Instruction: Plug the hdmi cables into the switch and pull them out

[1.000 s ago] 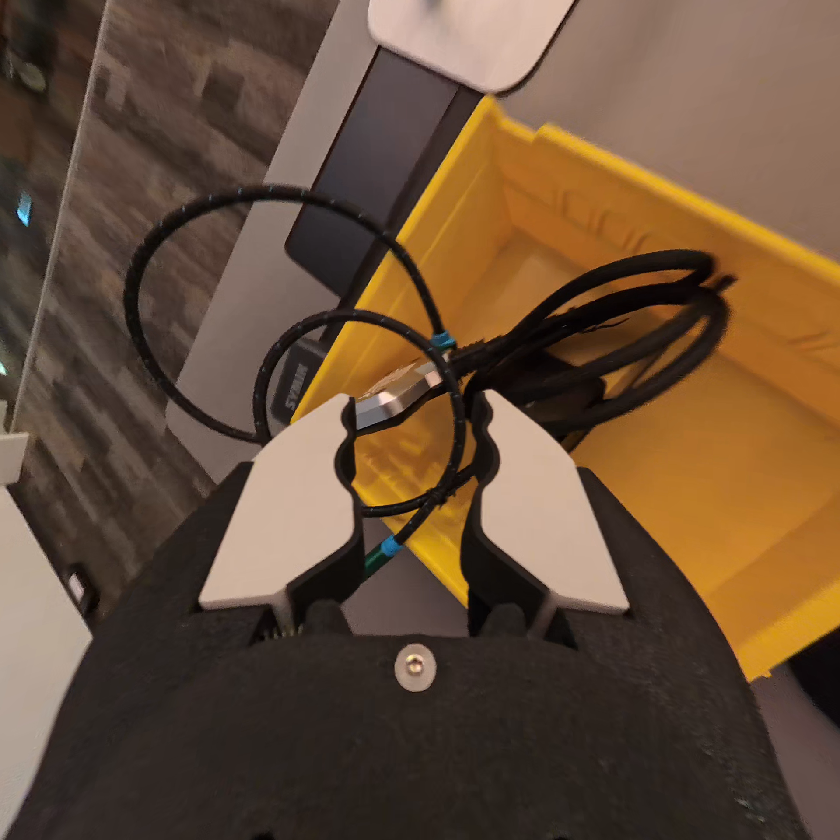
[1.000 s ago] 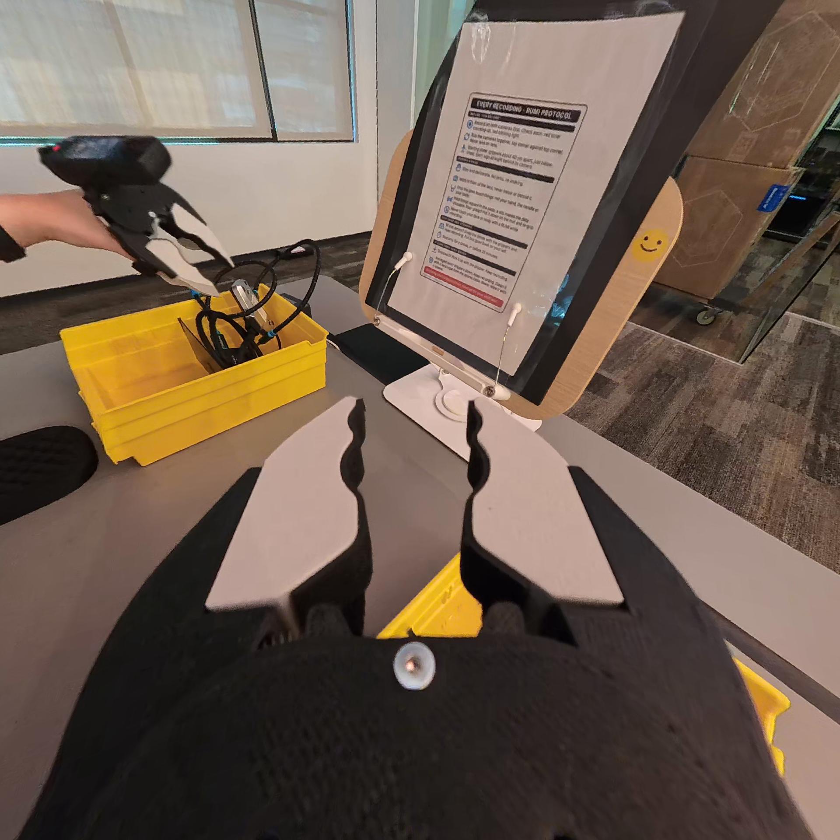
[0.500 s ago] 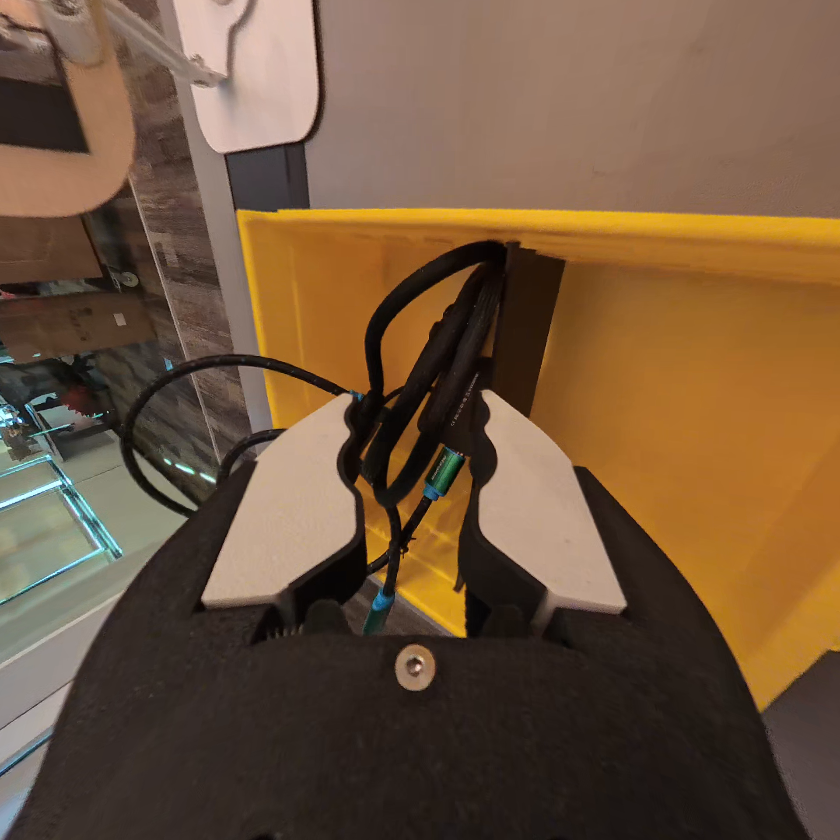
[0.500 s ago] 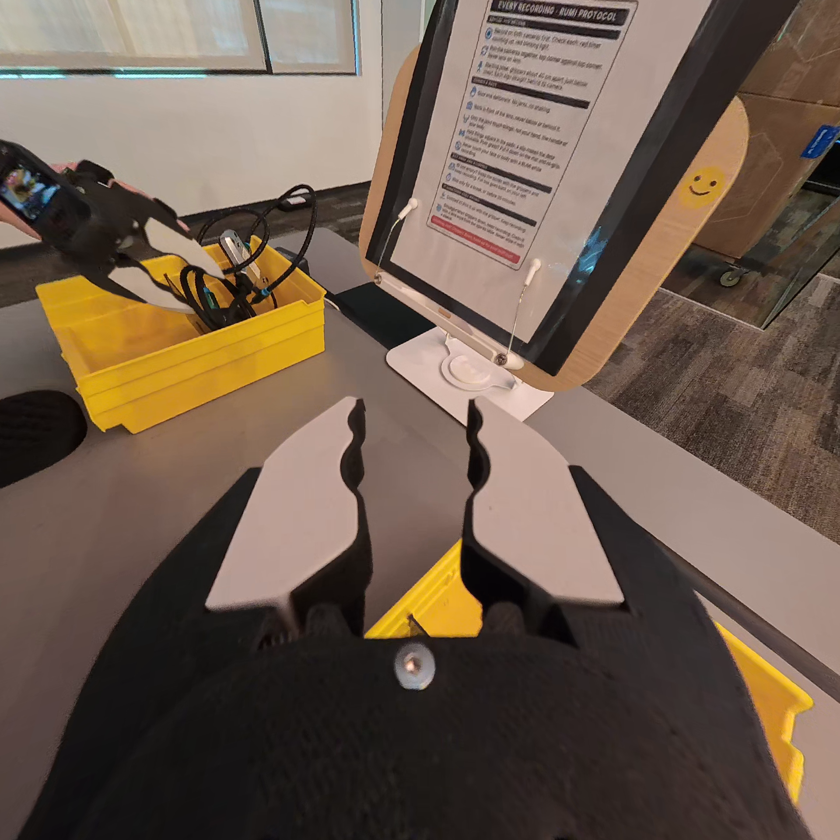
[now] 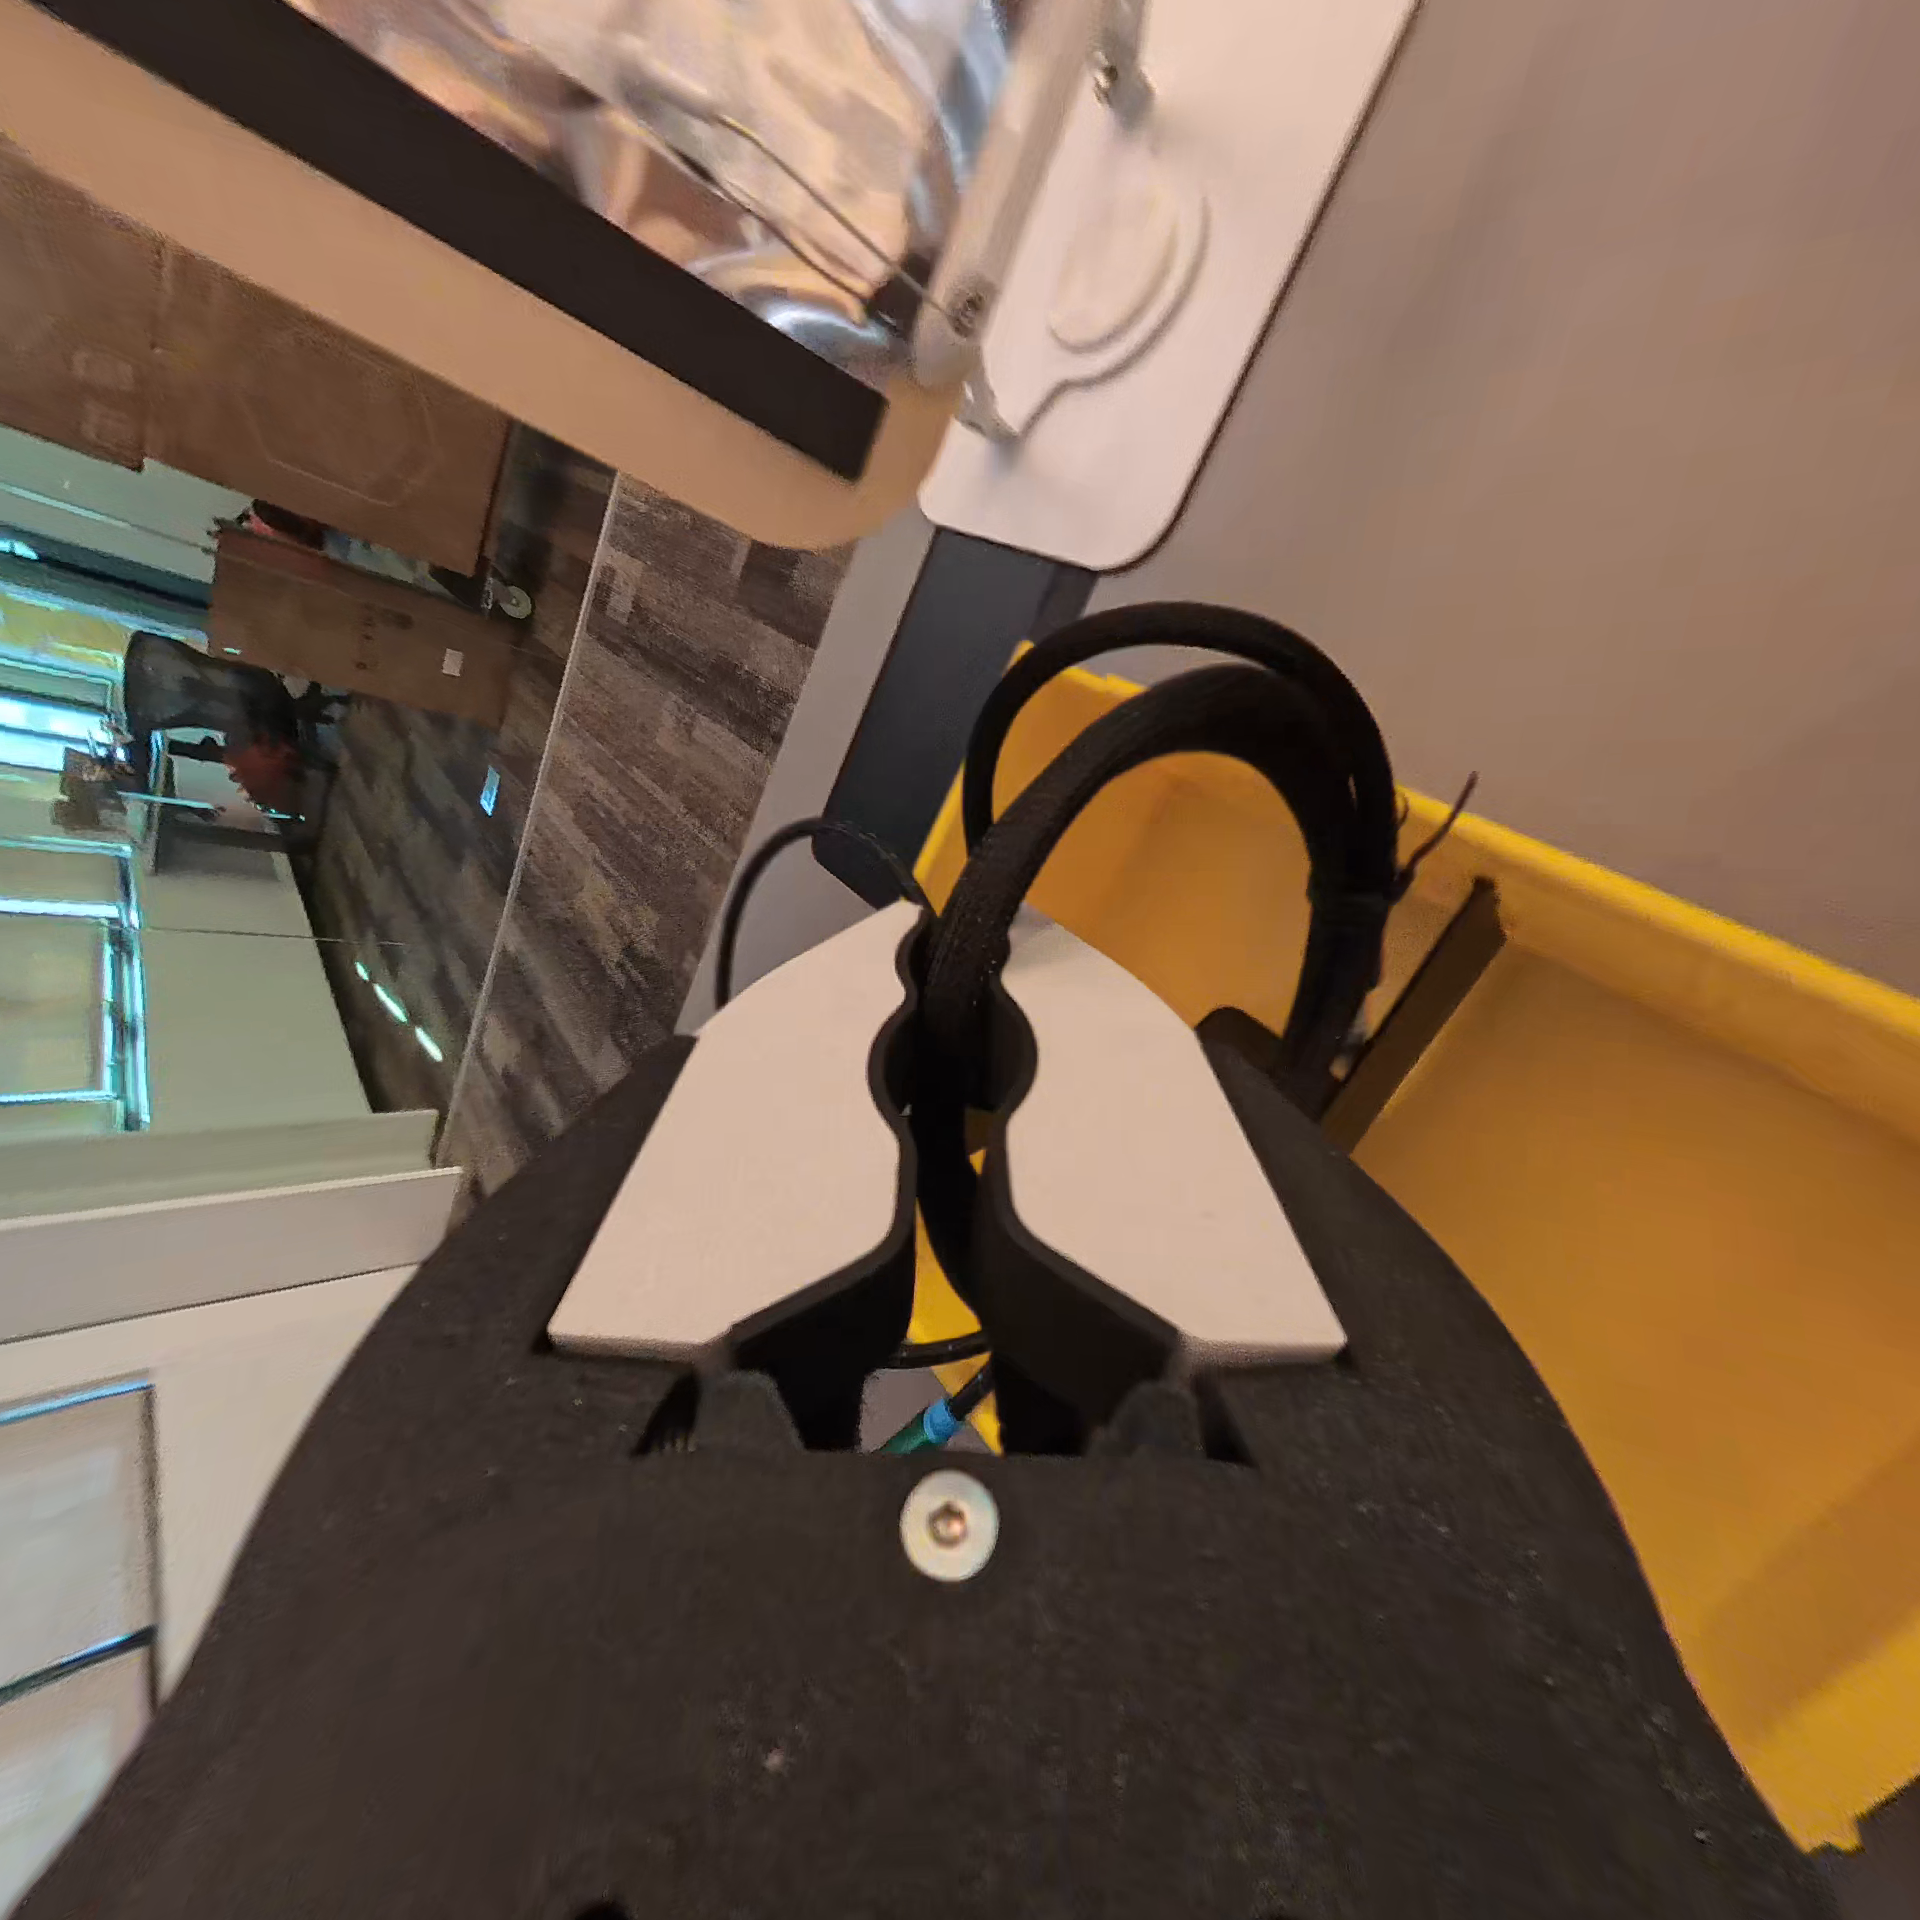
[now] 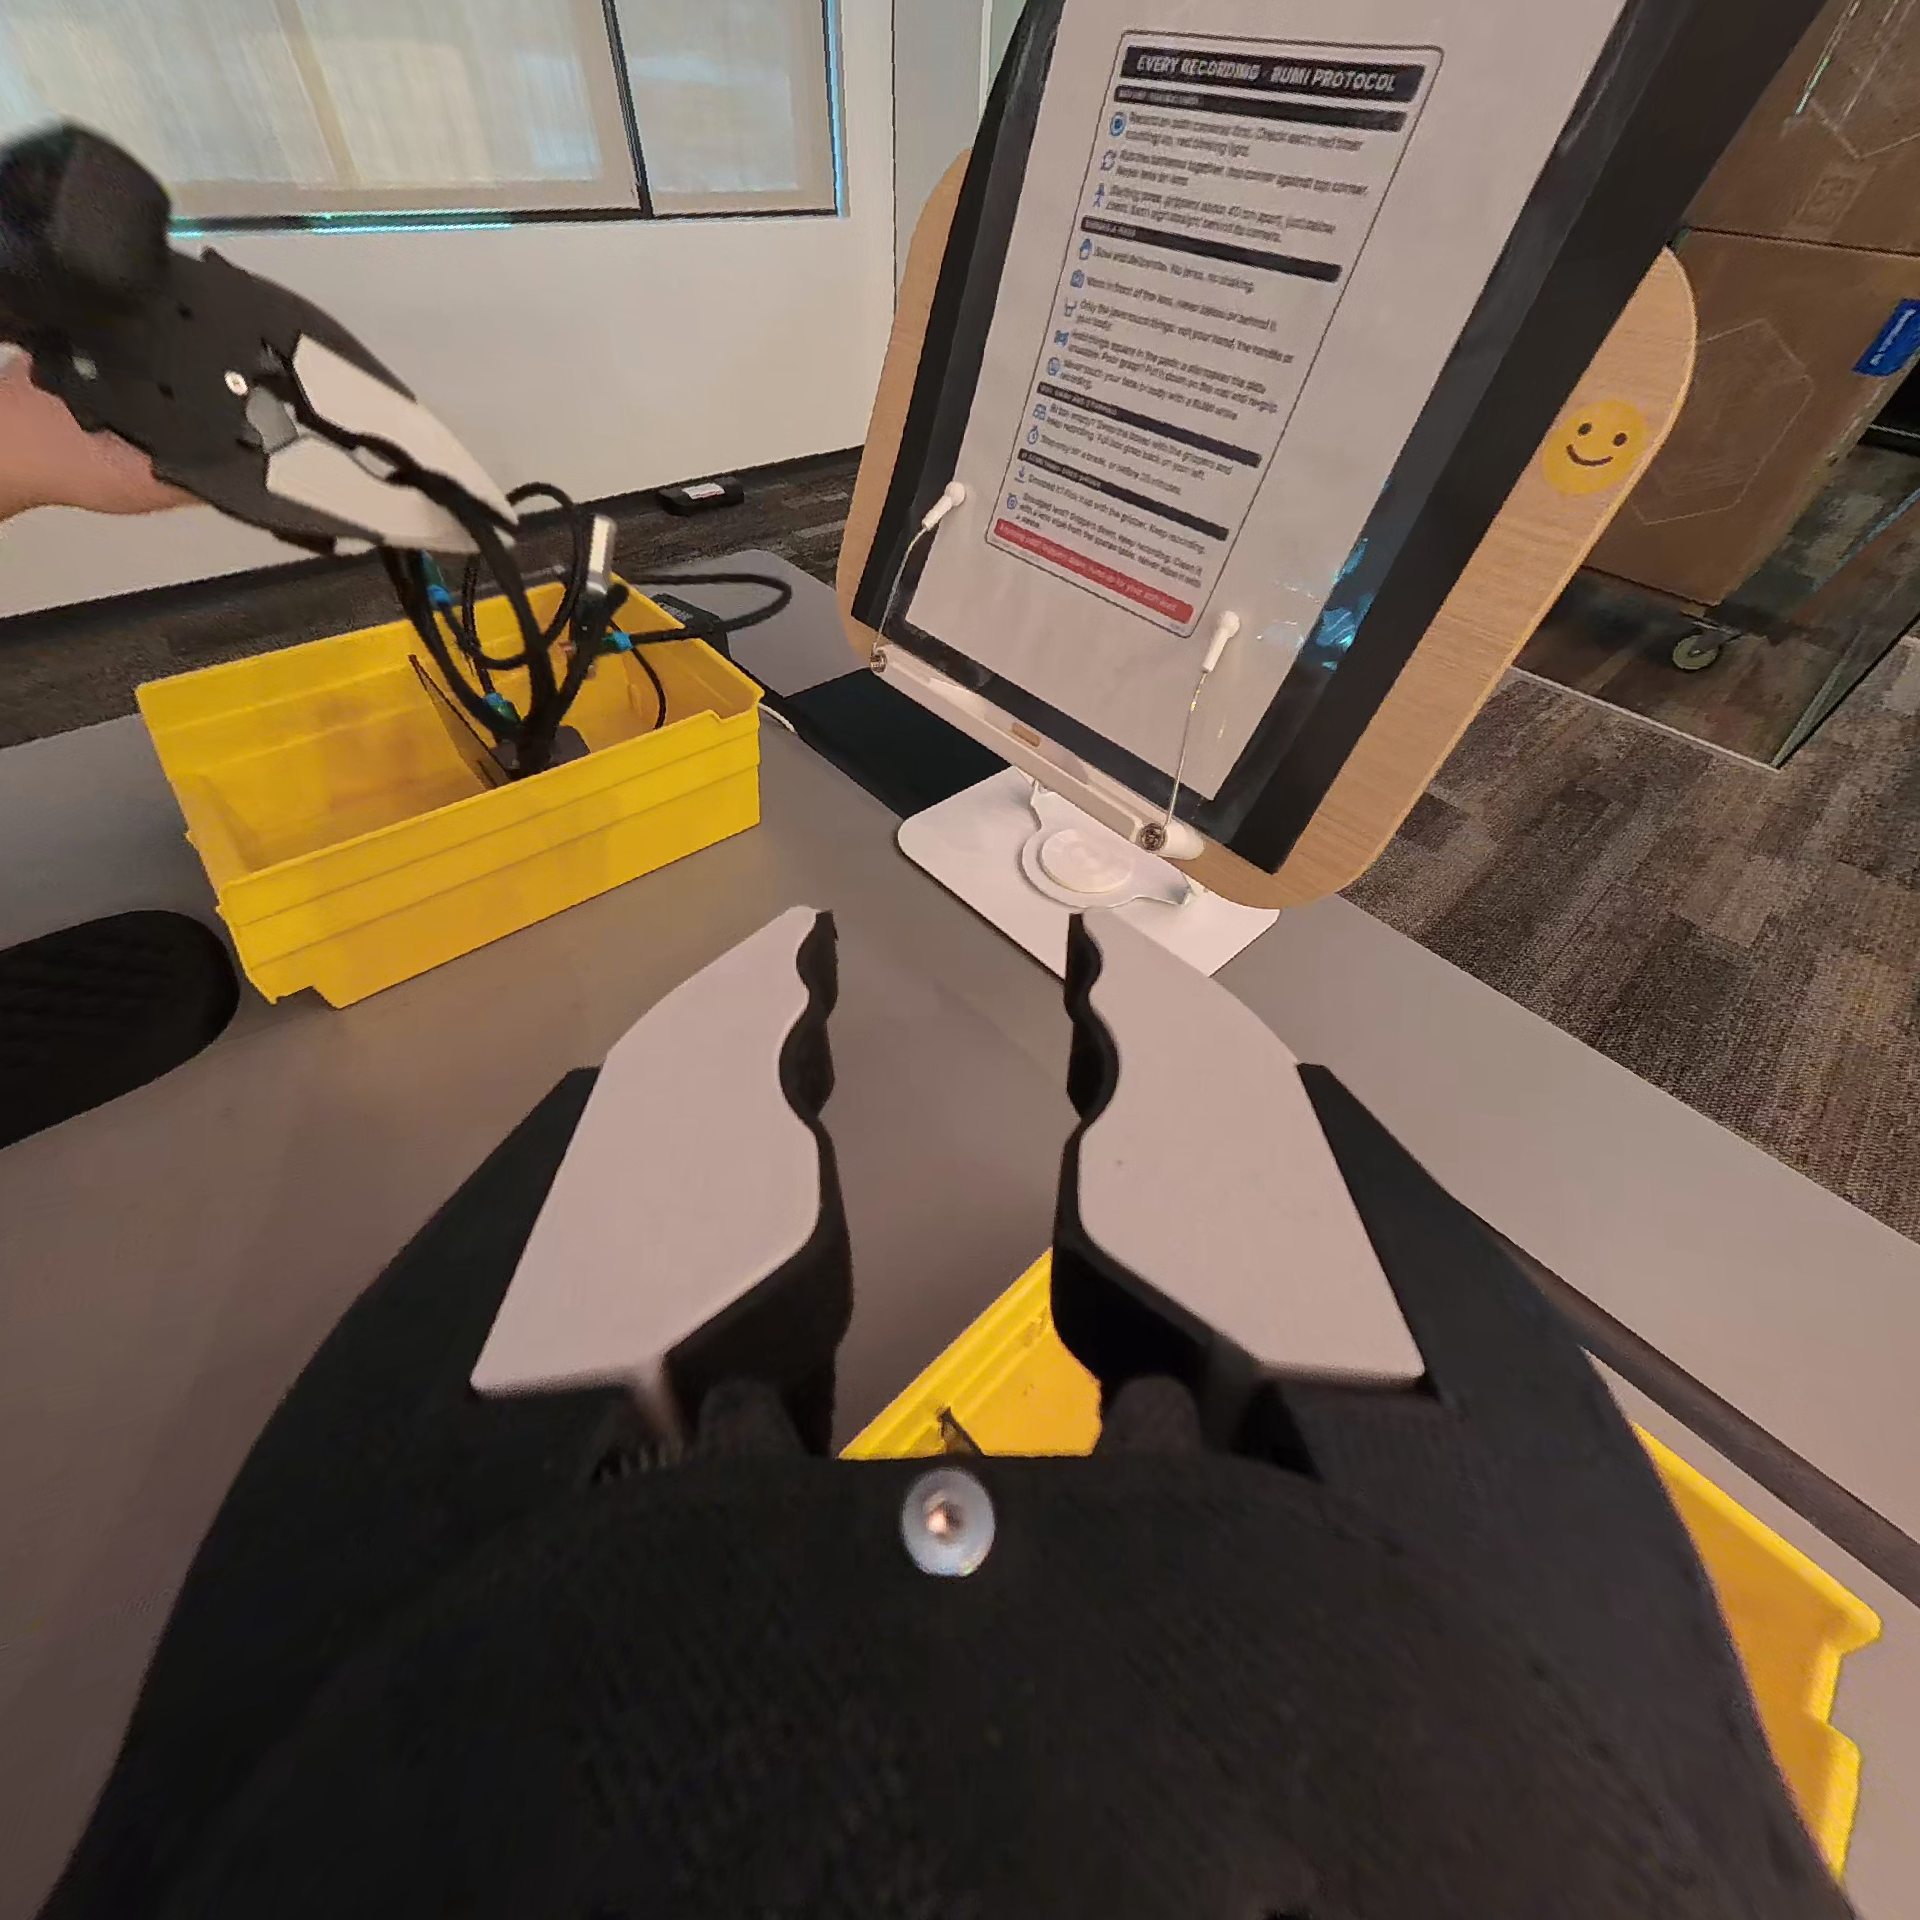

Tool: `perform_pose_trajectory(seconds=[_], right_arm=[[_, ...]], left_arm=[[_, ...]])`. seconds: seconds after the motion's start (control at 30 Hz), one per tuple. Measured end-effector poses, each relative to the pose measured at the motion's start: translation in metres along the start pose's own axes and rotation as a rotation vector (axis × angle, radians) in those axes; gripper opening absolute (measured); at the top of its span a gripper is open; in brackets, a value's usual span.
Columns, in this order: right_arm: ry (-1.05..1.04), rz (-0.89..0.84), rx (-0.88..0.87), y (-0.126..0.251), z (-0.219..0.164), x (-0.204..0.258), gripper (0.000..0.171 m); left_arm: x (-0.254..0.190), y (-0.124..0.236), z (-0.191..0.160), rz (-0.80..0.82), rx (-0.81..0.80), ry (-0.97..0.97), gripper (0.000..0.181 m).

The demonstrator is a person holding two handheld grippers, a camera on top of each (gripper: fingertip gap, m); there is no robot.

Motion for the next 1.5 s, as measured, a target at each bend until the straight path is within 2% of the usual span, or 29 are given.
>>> perform_pose_trajectory(seconds=[0.1,0.3,0.53,0.73,0.87,1.0,1.13,1.23,1.3,1.4,1.5], right_arm=[[0.005,0.006,0.000,0.000,0.000,0.002,0.043],[-0.011,0.013,-0.020,0.005,0.002,0.000,0.043],[-0.029,0.009,-0.046,0.014,0.005,-0.004,0.043],[-0.034,-0.002,-0.033,0.013,0.002,-0.006,0.043],[-0.033,-0.018,-0.004,0.009,-0.003,-0.010,0.043],[-0.031,-0.050,0.012,0.007,-0.005,-0.014,0.043],[-0.017,-0.080,0.047,0.002,-0.009,-0.017,0.043],[-0.009,-0.096,0.076,-0.001,-0.013,-0.019,0.043],[-0.008,-0.105,0.089,-0.002,-0.015,-0.021,0.043],[-0.012,-0.119,0.099,-0.002,-0.017,-0.024,0.043],[-0.008,-0.132,0.109,-0.004,-0.019,-0.027,0.043]], left_arm=[[0.005,0.008,0.010,-0.015,-0.055,0.078,0.004],[-0.005,0.021,0.023,-0.015,-0.084,0.053,0.004],[-0.024,0.009,-0.004,-0.166,0.019,0.123,0.006],[-0.018,0.008,-0.015,-0.243,-0.002,0.224,0.043],[0.011,0.029,-0.011,-0.252,-0.123,0.245,0.050],[0.066,0.023,-0.011,-0.208,-0.188,0.437,0.045],[0.078,-0.027,-0.004,-0.331,-0.004,0.484,0.047],[0.063,-0.066,-0.004,-0.394,0.203,0.387,0.046],[0.055,-0.084,-0.008,-0.397,0.289,0.332,0.036],[0.067,-0.096,-0.022,-0.296,0.350,0.321,0.036],[0.104,-0.092,-0.056,-0.152,0.384,0.490,0.033]])
Point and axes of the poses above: each gripper's, where its closed fingertips meet, y back along the fingers, z out of its top, x = y × z across the jaws, the point moved 6 cm from there along y, back along the fingers, and after that the axes turned 2 degrees about -y, right-handed, at the moved point
